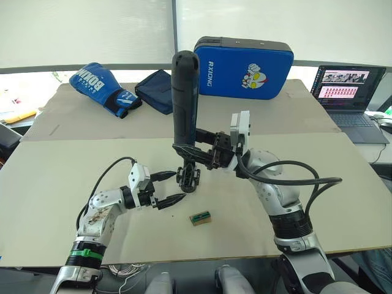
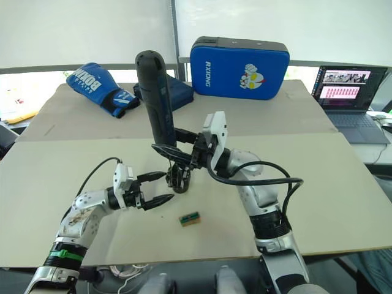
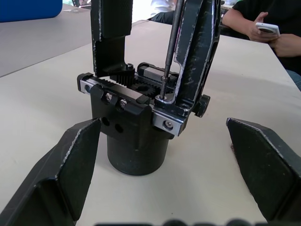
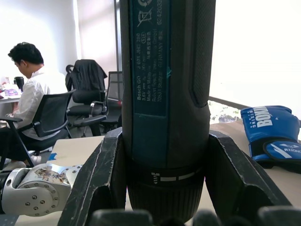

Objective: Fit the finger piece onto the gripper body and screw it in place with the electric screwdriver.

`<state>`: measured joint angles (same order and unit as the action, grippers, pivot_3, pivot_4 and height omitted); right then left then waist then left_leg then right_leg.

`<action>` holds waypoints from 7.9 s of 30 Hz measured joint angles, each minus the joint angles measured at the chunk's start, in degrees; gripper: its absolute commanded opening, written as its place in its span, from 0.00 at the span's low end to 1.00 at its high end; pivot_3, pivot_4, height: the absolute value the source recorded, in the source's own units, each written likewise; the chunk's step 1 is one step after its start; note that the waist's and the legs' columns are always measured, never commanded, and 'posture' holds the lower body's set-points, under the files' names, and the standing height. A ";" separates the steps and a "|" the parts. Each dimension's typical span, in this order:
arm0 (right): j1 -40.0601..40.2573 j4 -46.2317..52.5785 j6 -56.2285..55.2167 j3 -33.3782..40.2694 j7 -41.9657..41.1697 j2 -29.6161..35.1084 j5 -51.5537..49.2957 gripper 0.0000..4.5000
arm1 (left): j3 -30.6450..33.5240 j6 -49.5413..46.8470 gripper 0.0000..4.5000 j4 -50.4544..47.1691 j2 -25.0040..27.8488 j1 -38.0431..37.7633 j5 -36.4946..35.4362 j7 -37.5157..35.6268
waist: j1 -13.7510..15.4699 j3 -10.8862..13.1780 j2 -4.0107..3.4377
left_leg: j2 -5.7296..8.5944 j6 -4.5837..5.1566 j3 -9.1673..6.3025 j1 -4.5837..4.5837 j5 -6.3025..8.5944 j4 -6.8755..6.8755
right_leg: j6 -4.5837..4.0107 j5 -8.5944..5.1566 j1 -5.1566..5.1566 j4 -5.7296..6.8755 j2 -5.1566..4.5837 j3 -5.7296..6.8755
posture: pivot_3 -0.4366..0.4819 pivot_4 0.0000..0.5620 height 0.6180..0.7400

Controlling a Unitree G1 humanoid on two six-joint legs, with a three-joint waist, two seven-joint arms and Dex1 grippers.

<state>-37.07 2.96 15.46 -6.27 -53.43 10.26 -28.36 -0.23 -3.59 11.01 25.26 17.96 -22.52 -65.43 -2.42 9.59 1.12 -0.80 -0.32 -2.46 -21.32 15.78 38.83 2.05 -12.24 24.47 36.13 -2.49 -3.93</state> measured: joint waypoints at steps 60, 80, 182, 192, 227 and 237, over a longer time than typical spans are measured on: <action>-0.02 -0.90 -0.04 -1.48 1.34 -0.87 1.20 0.42 | -3.76 8.78 1.00 20.98 -6.01 11.23 9.04 1.72 | 0.01 0.00 0.01 | 0.04 0.00 -0.02 0.01 0.00 0.01 | 0.00 0.00 -0.03 0.02 0.00 0.02 | 0.48 0.27 1.00; 0.02 -0.71 -0.25 -1.76 1.70 -0.54 1.29 0.42 | -4.41 9.63 0.61 21.40 -6.76 11.41 9.70 0.73 | 0.18 -0.02 0.01 | 0.05 0.00 -0.05 0.04 0.00 0.02 | 0.01 0.00 -0.10 0.01 -0.01 0.03 | 0.48 0.27 1.00; 23.14 22.89 8.76 28.16 -1.10 28.52 -15.74 0.42 | 6.94 5.73 0.99 5.19 13.52 -7.08 -0.93 -10.76 | 0.76 -0.02 -0.01 | -0.02 0.02 -0.04 0.01 0.01 -0.08 | 0.04 -0.09 -0.11 -0.15 0.01 0.08 | 0.48 0.27 1.00; 34.42 23.95 4.85 32.93 -4.02 29.95 -14.89 0.42 | 9.75 9.35 0.99 6.68 17.82 -9.00 -2.91 -19.38 | 0.75 0.05 0.01 | -0.06 0.04 0.17 0.04 0.03 -0.01 | 0.47 -0.35 -0.13 -0.13 0.02 -0.06 | 0.48 0.27 1.00; 23.80 22.43 -6.17 -2.89 -3.94 10.80 -2.23 0.42 | -12.70 8.42 0.99 -5.34 0.85 -6.75 11.47 -2.57 | 1.96 -0.01 -0.08 | 0.06 0.04 0.08 0.18 0.02 0.11 | 0.12 -0.13 -0.33 -0.07 -0.02 -0.05 | 0.48 0.27 1.00; 24.25 20.48 -7.28 -3.21 -5.18 11.51 -1.65 0.42 | -12.68 8.50 0.99 -4.55 -0.38 -6.29 11.39 -2.58 | 2.30 -0.02 -0.10 | 0.08 0.04 0.08 0.17 0.02 0.14 | 0.13 -0.13 -0.35 -0.08 -0.03 -0.05 | 0.48 0.27 1.00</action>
<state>-12.82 23.45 8.18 -9.48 -58.61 21.77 -30.01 -12.92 4.91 6.47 24.89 11.67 -11.13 -68.01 -0.12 9.57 1.03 -0.72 -0.28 -2.38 -21.15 15.80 38.97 2.17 -12.37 24.12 36.05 -2.52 -3.99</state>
